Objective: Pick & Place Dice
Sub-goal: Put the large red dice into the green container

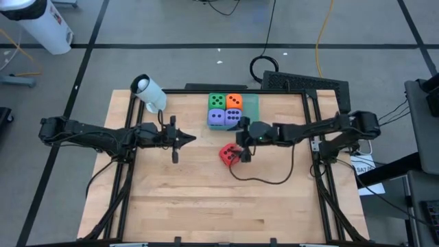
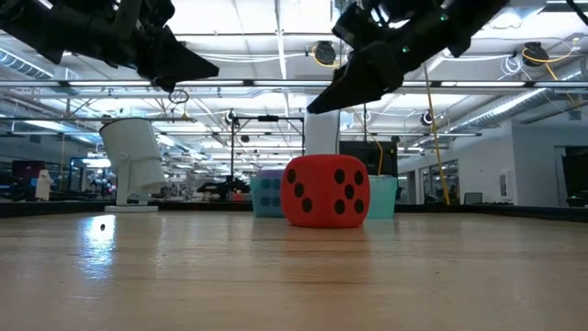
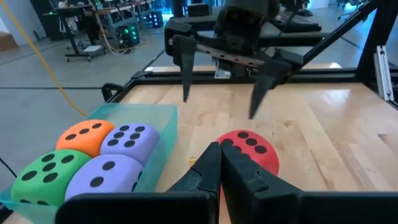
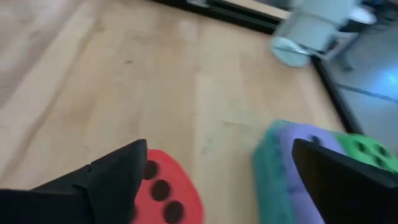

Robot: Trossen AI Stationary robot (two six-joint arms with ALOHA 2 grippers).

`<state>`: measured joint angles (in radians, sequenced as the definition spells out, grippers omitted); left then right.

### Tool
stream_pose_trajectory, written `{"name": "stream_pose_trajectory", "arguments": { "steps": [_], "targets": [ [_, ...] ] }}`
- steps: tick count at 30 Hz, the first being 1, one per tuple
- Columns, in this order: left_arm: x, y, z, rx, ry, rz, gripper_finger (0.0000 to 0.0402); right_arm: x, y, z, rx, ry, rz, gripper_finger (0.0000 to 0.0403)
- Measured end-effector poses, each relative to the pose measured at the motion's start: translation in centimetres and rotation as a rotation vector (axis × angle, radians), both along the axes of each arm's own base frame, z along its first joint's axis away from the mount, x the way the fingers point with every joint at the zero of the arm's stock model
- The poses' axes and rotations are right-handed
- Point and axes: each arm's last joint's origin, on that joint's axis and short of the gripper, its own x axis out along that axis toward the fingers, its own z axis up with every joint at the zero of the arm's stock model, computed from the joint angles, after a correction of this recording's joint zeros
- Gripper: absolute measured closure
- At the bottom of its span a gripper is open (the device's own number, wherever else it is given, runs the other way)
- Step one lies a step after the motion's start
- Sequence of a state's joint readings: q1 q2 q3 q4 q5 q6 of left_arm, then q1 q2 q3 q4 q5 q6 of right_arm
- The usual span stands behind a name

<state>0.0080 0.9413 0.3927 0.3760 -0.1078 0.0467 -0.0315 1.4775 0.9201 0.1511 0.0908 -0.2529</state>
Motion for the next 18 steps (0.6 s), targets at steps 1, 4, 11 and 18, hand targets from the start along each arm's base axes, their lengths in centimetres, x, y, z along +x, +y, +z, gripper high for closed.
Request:
{"name": "stream_pose_trajectory", "arguments": {
  "steps": [1,4,11,18],
  "targets": [
    [0.0,0.0,-0.1,0.001,0.008,0.000,0.0382,0.2,0.0,-0.1,0.006,0.005,0.016,0.0006],
    [0.0,0.0,-0.2,0.003,0.023,-0.001,0.0382,0.8,-0.2,0.1,0.013,0.024,0.005,0.0008],
    [-0.1,0.0,-0.3,-0.029,0.032,0.005,0.0382,0.5,-0.2,0.3,0.055,0.092,-0.018,0.0006],
    [0.3,0.0,-0.6,-0.028,0.035,0.003,0.0382,0.5,1.0,0.1,0.043,0.085,0.026,0.0003]
  ]
}}
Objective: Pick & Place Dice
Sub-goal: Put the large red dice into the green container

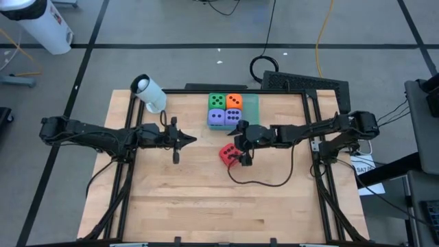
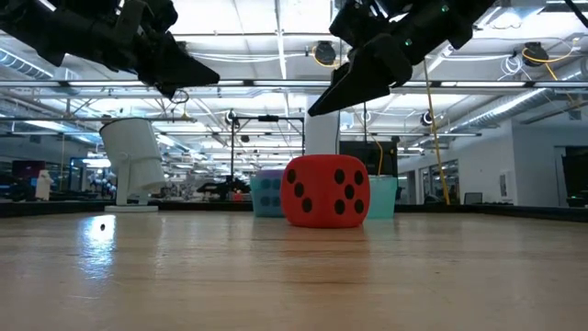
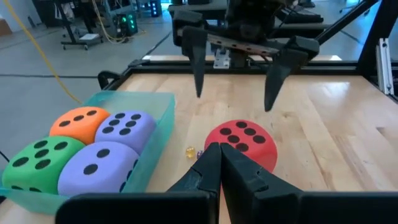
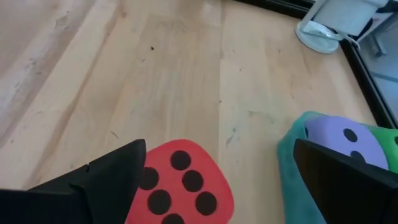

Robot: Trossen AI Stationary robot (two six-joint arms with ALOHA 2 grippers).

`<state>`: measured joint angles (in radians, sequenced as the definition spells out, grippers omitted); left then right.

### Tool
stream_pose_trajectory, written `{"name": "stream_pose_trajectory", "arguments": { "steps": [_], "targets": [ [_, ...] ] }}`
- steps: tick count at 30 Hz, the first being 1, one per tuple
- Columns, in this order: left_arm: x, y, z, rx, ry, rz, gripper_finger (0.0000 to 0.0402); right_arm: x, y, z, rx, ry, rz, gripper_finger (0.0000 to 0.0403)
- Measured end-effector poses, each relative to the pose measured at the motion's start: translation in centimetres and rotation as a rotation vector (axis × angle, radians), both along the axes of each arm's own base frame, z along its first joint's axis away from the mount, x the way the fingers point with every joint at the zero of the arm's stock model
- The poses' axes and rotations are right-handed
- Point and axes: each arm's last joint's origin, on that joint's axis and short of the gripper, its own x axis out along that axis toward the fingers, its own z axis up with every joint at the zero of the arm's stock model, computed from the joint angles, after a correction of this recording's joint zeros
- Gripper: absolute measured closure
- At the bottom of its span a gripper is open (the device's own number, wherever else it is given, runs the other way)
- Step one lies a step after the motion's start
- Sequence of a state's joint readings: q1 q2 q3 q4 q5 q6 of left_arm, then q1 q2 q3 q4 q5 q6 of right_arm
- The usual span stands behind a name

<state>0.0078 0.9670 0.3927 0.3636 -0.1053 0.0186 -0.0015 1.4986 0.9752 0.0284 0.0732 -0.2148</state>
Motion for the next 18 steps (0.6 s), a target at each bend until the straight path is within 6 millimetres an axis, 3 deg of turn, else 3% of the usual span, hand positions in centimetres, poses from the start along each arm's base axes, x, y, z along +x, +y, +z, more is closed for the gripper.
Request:
{"name": "stream_pose_trajectory", "arguments": {
  "steps": [9,18],
  "targets": [
    [0.5,0.1,-0.7,0.017,0.033,0.002,0.0382,0.0,0.9,-1.0,0.213,-0.014,-0.166,0.0003],
    [0.6,0.1,-0.5,-0.002,0.013,0.010,0.0382,-1.4,4.7,-2.7,0.141,0.025,-0.351,0.0003]
  ]
}}
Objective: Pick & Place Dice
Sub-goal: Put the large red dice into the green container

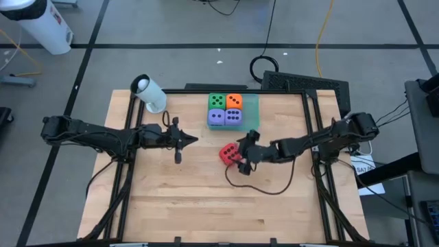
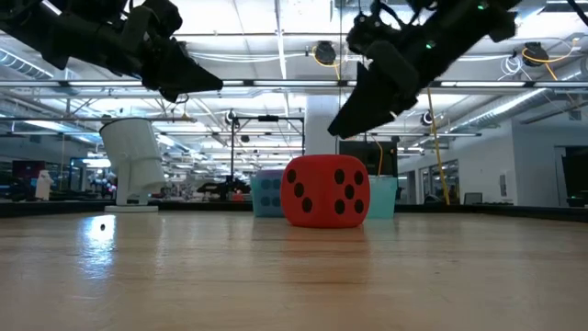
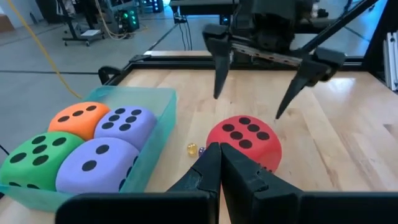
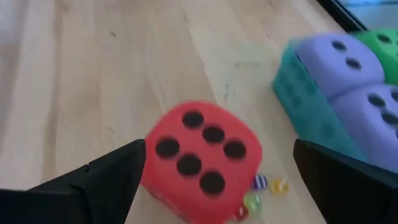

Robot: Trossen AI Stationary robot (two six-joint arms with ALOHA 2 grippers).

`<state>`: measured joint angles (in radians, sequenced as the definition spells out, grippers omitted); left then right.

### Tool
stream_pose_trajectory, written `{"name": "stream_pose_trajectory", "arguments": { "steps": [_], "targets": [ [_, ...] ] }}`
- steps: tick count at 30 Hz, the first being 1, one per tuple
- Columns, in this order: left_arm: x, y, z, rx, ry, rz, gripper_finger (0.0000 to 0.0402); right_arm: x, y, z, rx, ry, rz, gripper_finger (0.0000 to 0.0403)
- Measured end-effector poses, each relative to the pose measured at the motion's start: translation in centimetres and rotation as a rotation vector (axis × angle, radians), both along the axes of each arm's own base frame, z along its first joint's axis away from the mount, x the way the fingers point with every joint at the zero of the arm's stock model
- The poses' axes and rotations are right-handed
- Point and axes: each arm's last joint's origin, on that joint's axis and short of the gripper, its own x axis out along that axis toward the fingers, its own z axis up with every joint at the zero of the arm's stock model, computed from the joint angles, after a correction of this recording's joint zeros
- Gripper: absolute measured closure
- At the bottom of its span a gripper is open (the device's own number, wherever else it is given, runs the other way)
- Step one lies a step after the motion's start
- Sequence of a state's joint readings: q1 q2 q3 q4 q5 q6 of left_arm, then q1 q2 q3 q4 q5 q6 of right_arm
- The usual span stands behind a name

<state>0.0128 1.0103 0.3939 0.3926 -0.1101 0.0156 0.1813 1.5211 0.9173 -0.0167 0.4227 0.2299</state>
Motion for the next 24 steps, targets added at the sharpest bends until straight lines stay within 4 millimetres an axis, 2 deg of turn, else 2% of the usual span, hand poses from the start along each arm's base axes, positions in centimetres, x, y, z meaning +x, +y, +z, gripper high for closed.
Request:
{"name": "stream_pose_trajectory", "arguments": {
  "steps": [5,8,12,16,20,24],
  "targets": [
    [0.0,0.0,0.1,-0.015,-0.008,0.004,0.0382,-1.3,1.2,-1.9,0.010,-0.066,-0.077,0.0003],
    [0.0,0.0,0.1,-0.017,-0.008,0.008,0.0382,-2.3,1.1,-3.6,0.030,-0.097,-0.118,0.0003],
    [0.0,0.0,0.1,-0.019,-0.009,0.008,0.0383,-3.4,1.1,-4.7,0.068,-0.221,-0.131,0.0003],
    [0.0,0.0,-0.1,-0.027,0.004,0.010,0.0383,-4.2,1.2,-6.0,0.087,-0.264,-0.124,0.0003],
    [0.2,0.1,-1.1,-0.032,0.079,-0.012,0.0383,-4.6,1.5,-6.2,0.088,-0.268,-0.105,0.0003],
    [1.4,0.3,-1.9,-0.057,0.140,-0.086,0.0397,-4.7,1.7,-6.3,0.080,-0.255,-0.093,0.0003]
  ]
}}
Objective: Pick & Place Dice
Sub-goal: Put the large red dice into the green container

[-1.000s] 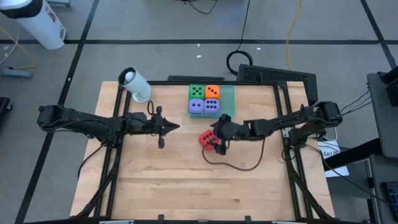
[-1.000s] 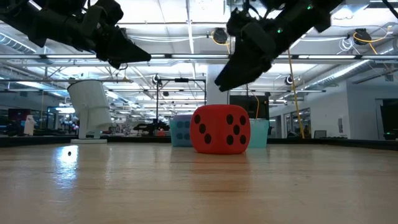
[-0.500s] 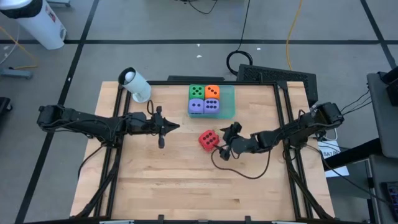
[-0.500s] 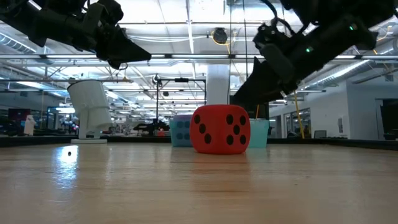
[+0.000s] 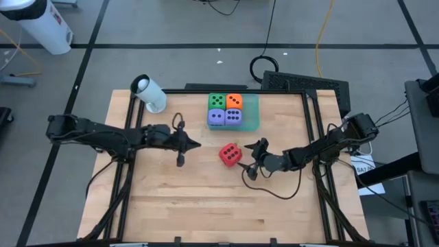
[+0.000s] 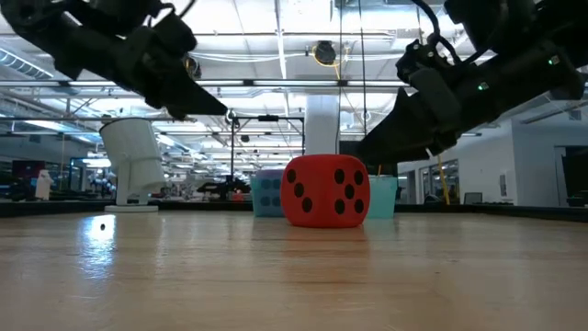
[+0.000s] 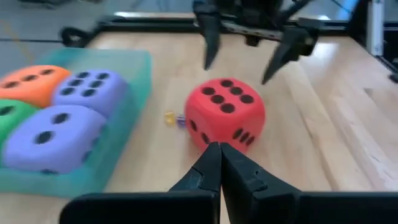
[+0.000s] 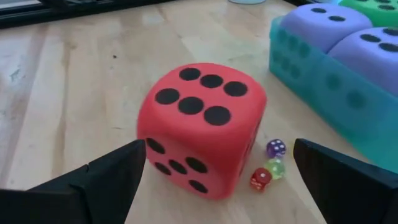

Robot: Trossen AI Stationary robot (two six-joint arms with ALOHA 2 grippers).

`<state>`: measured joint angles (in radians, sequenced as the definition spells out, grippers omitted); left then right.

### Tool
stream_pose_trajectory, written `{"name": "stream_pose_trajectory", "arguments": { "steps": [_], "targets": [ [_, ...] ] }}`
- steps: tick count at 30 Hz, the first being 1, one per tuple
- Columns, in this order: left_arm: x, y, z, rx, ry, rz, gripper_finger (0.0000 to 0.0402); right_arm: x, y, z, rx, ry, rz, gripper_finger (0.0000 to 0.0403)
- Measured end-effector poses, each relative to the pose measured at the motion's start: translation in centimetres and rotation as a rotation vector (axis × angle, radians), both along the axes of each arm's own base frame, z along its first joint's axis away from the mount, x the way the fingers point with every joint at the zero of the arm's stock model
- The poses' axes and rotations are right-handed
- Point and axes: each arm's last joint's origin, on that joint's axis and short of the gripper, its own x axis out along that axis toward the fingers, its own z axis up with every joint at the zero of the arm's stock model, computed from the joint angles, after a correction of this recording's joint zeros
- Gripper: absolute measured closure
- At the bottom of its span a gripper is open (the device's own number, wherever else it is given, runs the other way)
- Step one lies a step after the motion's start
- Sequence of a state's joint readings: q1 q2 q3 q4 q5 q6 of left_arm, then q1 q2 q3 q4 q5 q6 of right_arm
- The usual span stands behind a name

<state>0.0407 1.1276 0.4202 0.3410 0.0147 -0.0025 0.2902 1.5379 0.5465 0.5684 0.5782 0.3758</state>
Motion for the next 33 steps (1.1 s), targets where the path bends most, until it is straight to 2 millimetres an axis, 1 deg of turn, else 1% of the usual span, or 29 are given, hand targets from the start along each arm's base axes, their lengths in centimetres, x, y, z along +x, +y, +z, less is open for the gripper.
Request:
{"name": "stream_pose_trajectory", "arguments": {
  "steps": [4,8,12,15,17,22,24,27,30,33],
  "targets": [
    [1.8,0.1,-0.7,-0.003,0.069,-0.042,0.0393,-0.1,0.2,0.0,-0.010,0.010,0.017,0.0003],
    [3.6,0.1,-1.5,0.008,0.136,-0.092,0.0398,-0.2,0.1,-0.3,-0.026,0.038,0.018,0.0003],
    [5.0,0.1,-2.2,0.035,0.191,-0.119,0.0392,-0.2,0.2,-0.3,-0.027,0.047,0.023,0.0003],
    [5.7,0.1,-2.7,0.044,0.225,-0.127,0.0397,-0.2,0.2,-0.4,-0.007,0.055,0.058,0.0003],
    [6.0,0.2,-3.0,0.044,0.240,-0.127,0.0398,-0.2,0.3,-0.4,0.009,0.058,0.086,0.0003],
    [6.5,0.6,-3.3,0.042,0.251,-0.115,0.0389,0.0,0.4,-0.9,0.008,0.062,0.089,0.0003],
    [6.5,0.7,-3.4,0.028,0.265,-0.110,0.0394,0.3,0.4,-1.4,0.010,0.059,0.086,0.0003],
    [6.3,0.7,-3.6,0.007,0.286,-0.148,0.0398,0.5,0.1,-2.3,0.000,0.076,0.073,0.0003],
    [6.3,0.6,-3.6,0.007,0.290,-0.153,0.0392,1.2,-0.2,-2.5,-0.003,0.027,0.063,0.0003],
    [6.3,0.8,-3.6,0.009,0.291,-0.143,0.0397,1.5,-0.5,-2.8,-0.010,0.010,0.068,0.0003]
  ]
}}
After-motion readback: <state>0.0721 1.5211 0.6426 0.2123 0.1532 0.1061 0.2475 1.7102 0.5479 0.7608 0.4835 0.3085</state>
